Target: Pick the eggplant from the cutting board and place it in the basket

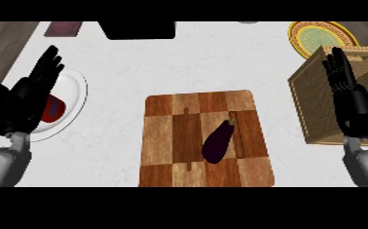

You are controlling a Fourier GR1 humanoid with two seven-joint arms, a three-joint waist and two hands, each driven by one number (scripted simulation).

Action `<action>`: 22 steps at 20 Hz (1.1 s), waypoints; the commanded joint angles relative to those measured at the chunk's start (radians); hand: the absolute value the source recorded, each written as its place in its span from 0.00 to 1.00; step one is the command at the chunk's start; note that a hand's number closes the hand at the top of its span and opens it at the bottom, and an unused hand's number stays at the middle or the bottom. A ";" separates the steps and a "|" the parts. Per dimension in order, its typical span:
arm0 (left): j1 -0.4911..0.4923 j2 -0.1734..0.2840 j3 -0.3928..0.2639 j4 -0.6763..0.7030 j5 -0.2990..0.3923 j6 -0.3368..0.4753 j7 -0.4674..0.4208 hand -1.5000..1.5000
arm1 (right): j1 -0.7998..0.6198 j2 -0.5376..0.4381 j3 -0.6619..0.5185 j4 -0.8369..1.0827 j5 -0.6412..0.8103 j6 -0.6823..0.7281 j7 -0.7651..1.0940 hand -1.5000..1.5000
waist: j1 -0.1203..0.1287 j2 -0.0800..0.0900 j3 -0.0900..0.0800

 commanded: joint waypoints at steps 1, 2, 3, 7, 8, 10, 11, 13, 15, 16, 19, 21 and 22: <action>0.029 -0.060 -0.028 -0.034 -0.015 0.016 0.061 0.50 | -0.047 0.057 -0.016 0.016 -0.002 -0.008 0.031 1.00 | 0.023 0.015 0.001; 0.033 -0.081 -0.047 0.070 -0.006 0.007 0.026 0.50 | -0.126 0.110 0.019 0.016 -0.016 -0.053 0.095 1.00 | 0.032 0.022 0.000; 0.095 -0.075 -0.045 0.066 0.022 -0.009 0.047 0.50 | -0.105 0.150 0.051 -0.021 -0.021 -0.079 0.130 1.00 | 0.047 0.020 0.000; 0.206 -0.160 -0.143 0.150 0.039 -0.033 0.092 0.50 | -0.213 0.170 0.207 -0.044 0.021 0.019 0.193 1.00 | 0.107 0.033 -0.005; 0.234 -0.172 -0.146 0.174 0.036 -0.038 0.055 0.50 | -0.230 0.275 0.229 -0.009 0.025 -0.044 0.175 1.00 | 0.102 0.032 -0.003; 0.233 -0.153 -0.133 0.173 0.042 -0.042 0.086 0.50 | -0.255 0.421 0.352 0.027 0.143 -0.202 0.216 1.00 | 0.088 0.022 -0.002; 0.213 -0.189 -0.148 0.188 0.032 -0.024 0.077 0.50 | -0.296 0.461 0.380 0.107 0.206 -0.272 0.245 0.00 | 0.085 0.026 -0.003; 0.243 -0.188 -0.154 0.176 0.021 -0.018 0.072 0.50 | -0.384 0.503 0.398 0.188 0.301 -0.392 0.356 0.00 | 0.075 0.019 -0.003; 0.238 -0.188 -0.142 0.198 0.028 -0.026 0.067 0.50 | -0.470 0.508 0.419 0.260 0.359 -0.420 0.501 0.00 | 0.062 0.017 -0.003; 0.248 -0.169 -0.126 0.165 0.038 -0.025 0.083 0.50 | -0.469 0.467 0.447 0.269 0.409 -0.425 0.571 0.00 | 0.054 0.011 -0.003; 0.274 -0.172 -0.133 0.174 0.026 -0.019 0.059 0.50 | -0.554 0.297 0.477 0.345 0.517 -0.344 0.765 0.00 | 0.042 -0.004 -0.011; 0.268 -0.168 -0.114 0.183 0.041 -0.025 0.063 0.50 | -0.606 0.243 0.523 0.363 0.578 -0.274 0.884 0.00 | 0.020 -0.010 -0.011; 0.271 -0.180 -0.125 0.191 0.031 -0.017 0.058 0.50 | -0.669 0.212 0.524 0.361 0.584 -0.205 0.945 0.00 | 0.015 -0.010 -0.011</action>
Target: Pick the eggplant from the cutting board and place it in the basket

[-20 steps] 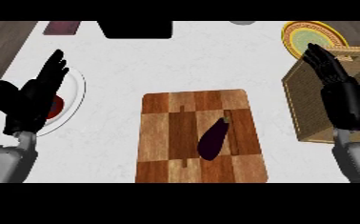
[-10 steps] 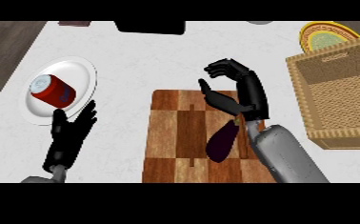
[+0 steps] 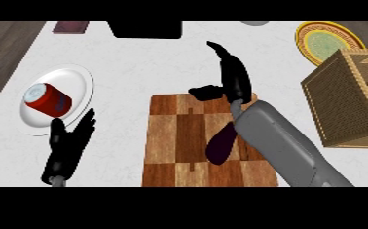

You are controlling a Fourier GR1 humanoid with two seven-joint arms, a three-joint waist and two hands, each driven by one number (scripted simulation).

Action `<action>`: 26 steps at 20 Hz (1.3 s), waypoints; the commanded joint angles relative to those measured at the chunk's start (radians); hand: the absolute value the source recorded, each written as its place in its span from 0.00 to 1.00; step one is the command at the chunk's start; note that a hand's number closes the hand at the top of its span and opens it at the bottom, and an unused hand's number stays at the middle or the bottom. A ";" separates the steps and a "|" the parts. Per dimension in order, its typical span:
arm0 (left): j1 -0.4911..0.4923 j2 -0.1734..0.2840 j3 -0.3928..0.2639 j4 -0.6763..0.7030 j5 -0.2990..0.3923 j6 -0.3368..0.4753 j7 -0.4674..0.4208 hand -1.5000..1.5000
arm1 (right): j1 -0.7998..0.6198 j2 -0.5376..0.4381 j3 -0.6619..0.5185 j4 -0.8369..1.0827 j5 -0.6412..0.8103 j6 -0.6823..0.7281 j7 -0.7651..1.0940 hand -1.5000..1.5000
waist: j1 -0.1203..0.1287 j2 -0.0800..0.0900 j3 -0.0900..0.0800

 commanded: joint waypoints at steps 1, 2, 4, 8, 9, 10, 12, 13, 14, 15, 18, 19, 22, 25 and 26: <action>0.052 -0.019 -0.017 0.031 -0.006 0.015 0.012 0.50 | -0.170 -0.128 0.047 0.030 0.099 0.155 0.270 0.00 | -0.026 -0.010 -0.005; 0.050 -0.013 -0.005 0.034 0.001 0.008 0.008 0.50 | -0.196 -0.139 0.070 0.020 0.102 0.225 0.325 0.00 | -0.031 -0.009 -0.005; 0.067 0.005 0.012 0.037 0.009 -0.008 -0.014 0.50 | -0.275 -0.194 0.063 -0.042 0.062 0.384 0.403 0.00 | -0.039 -0.013 -0.004; 0.065 0.022 0.032 0.015 0.024 -0.015 0.010 0.50 | -0.394 -0.236 0.038 -0.136 -0.051 0.653 0.586 0.00 | -0.047 -0.008 0.001; 0.095 0.007 0.013 -0.008 0.016 -0.003 0.010 0.50 | -0.414 -0.267 0.007 -0.145 -0.108 0.726 0.610 0.00 | -0.045 -0.011 0.002; 0.120 0.001 0.008 0.027 -0.002 -0.006 -0.041 0.50 | -0.420 -0.256 0.000 -0.167 -0.150 0.770 0.648 0.00 | -0.043 -0.006 0.001; 0.094 0.018 0.026 0.010 0.015 -0.014 -0.007 0.50 | -0.451 -0.245 -0.030 -0.159 -0.256 0.873 0.722 0.00 | -0.039 -0.002 0.002; 0.105 0.009 0.030 0.014 0.029 -0.038 -0.042 0.50 | -0.459 -0.253 -0.045 -0.163 -0.297 0.901 0.760 0.00 | -0.040 -0.002 0.001; 0.116 -0.006 0.011 0.006 0.003 0.000 -0.023 0.50 | -0.460 -0.277 -0.049 -0.180 -0.327 0.934 0.770 0.00 | -0.043 -0.001 0.003; 0.090 -0.002 0.022 -0.002 0.007 0.007 -0.007 0.50 | -0.472 -0.295 -0.052 -0.189 -0.365 0.969 0.803 0.00 | -0.053 -0.004 0.003; 0.100 -0.015 0.019 0.028 0.008 -0.010 -0.033 0.50 | -0.480 -0.310 -0.037 -0.209 -0.449 0.991 0.860 0.00 | -0.055 0.000 0.002; 0.100 -0.003 0.034 0.015 0.023 -0.029 -0.042 0.50 | -0.449 -0.348 -0.017 -0.212 -0.462 1.013 0.835 0.00 | -0.053 0.002 0.002; 0.110 0.015 0.045 0.013 0.024 -0.039 -0.040 0.50 | -0.479 -0.381 -0.012 -0.227 -0.522 1.009 0.865 0.00 | -0.039 0.006 0.003; 0.122 -0.037 0.005 0.041 -0.027 0.003 -0.071 0.50 | -0.457 -0.385 0.007 -0.278 -0.554 0.945 0.883 0.00 | -0.041 0.008 0.003; 0.057 -0.042 0.022 0.054 -0.017 0.012 -0.033 0.50 | -0.443 -0.395 0.014 -0.274 -0.559 0.951 0.862 0.00 | -0.044 0.012 0.003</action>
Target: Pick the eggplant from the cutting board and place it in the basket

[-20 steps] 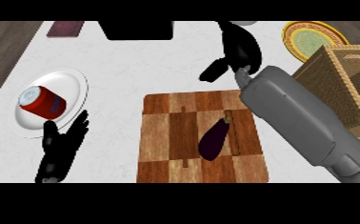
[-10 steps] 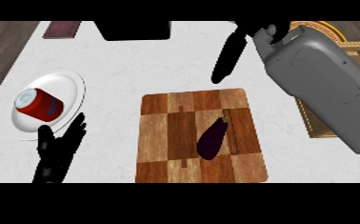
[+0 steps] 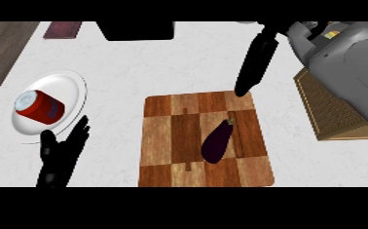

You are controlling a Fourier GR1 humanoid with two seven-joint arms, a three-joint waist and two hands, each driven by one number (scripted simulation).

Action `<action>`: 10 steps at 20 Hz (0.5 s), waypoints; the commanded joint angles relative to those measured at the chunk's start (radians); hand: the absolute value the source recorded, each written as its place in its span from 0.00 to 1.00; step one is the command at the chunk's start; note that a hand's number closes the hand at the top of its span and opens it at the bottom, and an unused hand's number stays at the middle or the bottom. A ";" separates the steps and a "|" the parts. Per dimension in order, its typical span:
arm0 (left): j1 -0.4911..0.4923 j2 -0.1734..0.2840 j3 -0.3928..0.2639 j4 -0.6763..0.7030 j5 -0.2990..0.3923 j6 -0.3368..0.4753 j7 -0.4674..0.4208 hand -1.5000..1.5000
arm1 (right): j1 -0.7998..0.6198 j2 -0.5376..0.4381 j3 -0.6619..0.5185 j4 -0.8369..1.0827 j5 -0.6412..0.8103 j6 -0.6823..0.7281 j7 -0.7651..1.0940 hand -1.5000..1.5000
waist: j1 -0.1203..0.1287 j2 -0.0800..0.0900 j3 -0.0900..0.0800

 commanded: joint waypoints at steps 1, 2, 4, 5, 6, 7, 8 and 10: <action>0.035 0.032 0.017 0.030 0.014 -0.039 0.015 0.50 | 0.016 -0.055 -0.004 -0.084 -0.074 0.068 0.226 0.00 | 0.001 0.005 -0.006; 0.019 -0.028 -0.034 0.035 -0.011 -0.002 0.042 0.50 | 0.012 -0.028 0.016 -0.110 -0.068 0.024 0.246 0.00 | -0.003 0.006 -0.006; 0.045 0.020 0.015 -0.001 0.020 -0.030 0.038 0.50 | 0.030 -0.018 0.036 -0.125 -0.052 -0.026 0.257 0.00 | 0.012 0.007 -0.006; 0.008 0.013 0.003 -0.006 0.007 -0.015 0.080 0.50 | 0.048 -0.004 0.048 -0.097 -0.024 -0.033 0.207 0.00 | 0.018 0.013 -0.006; 0.113 0.013 -0.003 -0.014 0.004 -0.030 0.002 0.50 | 0.106 -0.016 0.076 -0.156 -0.008 -0.075 0.203 0.00 | 0.018 0.007 -0.006; 0.017 -0.031 -0.012 0.056 -0.021 0.003 0.016 0.50 | 0.066 0.011 0.068 -0.173 -0.032 -0.083 0.257 0.00 | 0.004 0.010 -0.007; 0.043 0.014 0.015 0.003 0.018 -0.039 0.042 0.50 | 0.113 0.024 0.094 -0.197 0.007 -0.136 0.242 0.00 | 0.011 0.009 -0.006; 0.046 0.021 0.021 0.032 0.010 -0.057 0.016 0.50 | 0.112 0.000 0.066 -0.152 0.012 -0.103 0.198 0.00 | 0.022 0.014 -0.006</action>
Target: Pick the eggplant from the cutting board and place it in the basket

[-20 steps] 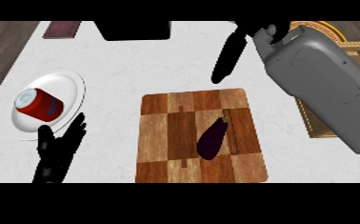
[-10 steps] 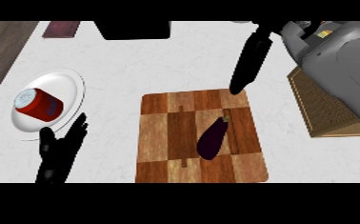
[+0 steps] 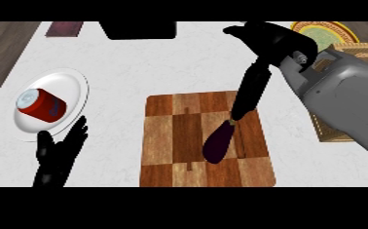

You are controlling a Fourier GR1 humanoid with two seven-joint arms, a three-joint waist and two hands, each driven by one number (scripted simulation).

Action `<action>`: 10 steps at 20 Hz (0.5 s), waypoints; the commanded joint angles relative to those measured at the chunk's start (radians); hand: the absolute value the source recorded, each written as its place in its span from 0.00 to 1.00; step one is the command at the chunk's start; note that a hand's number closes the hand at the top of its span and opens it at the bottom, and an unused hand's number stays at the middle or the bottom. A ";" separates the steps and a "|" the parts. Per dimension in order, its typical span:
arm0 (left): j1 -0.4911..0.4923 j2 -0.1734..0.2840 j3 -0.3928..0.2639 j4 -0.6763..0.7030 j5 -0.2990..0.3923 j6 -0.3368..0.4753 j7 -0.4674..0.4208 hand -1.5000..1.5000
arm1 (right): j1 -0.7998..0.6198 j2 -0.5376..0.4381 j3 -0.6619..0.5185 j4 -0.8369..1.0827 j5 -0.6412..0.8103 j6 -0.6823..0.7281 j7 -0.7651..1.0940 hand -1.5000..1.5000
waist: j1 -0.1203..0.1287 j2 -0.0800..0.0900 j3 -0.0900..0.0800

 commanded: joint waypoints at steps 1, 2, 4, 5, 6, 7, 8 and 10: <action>0.019 -0.040 -0.027 0.053 -0.016 0.005 0.002 0.50 | 0.078 0.050 0.053 -0.014 0.095 -0.093 0.113 0.00 | 0.009 0.011 -0.006; -0.026 -0.019 -0.002 0.063 -0.001 -0.008 0.046 0.50 | 0.073 0.041 0.032 -0.070 0.077 -0.091 0.158 0.00 | 0.001 0.009 -0.006; 0.047 -0.010 -0.014 -0.018 -0.013 0.008 0.048 0.50 | 0.129 0.043 0.072 -0.082 0.118 -0.106 0.149 0.00 | 0.010 0.006 -0.006; 0.027 -0.004 0.003 0.017 -0.005 -0.020 0.016 0.50 | 0.096 0.082 0.068 -0.018 0.126 -0.106 0.157 0.00 | 0.018 0.010 -0.007; 0.008 0.010 0.026 0.070 0.018 -0.060 0.004 0.50 | 0.139 0.074 0.094 -0.047 0.138 -0.104 0.139 0.00 | 0.009 0.010 -0.007; 0.030 0.001 0.017 0.057 0.012 -0.053 0.000 0.50 | 0.174 0.057 0.113 -0.042 0.166 -0.113 0.115 0.00 | 0.010 0.010 -0.007; -0.004 -0.046 -0.022 0.043 -0.023 0.000 0.032 0.50 | 0.134 0.082 0.113 0.001 0.161 -0.077 0.127 0.00 | 0.015 0.012 -0.007; -0.015 -0.008 0.005 0.032 -0.019 -0.005 0.068 0.50 | 0.169 0.066 0.112 -0.061 0.128 -0.071 0.178 0.00 | 0.004 0.008 -0.006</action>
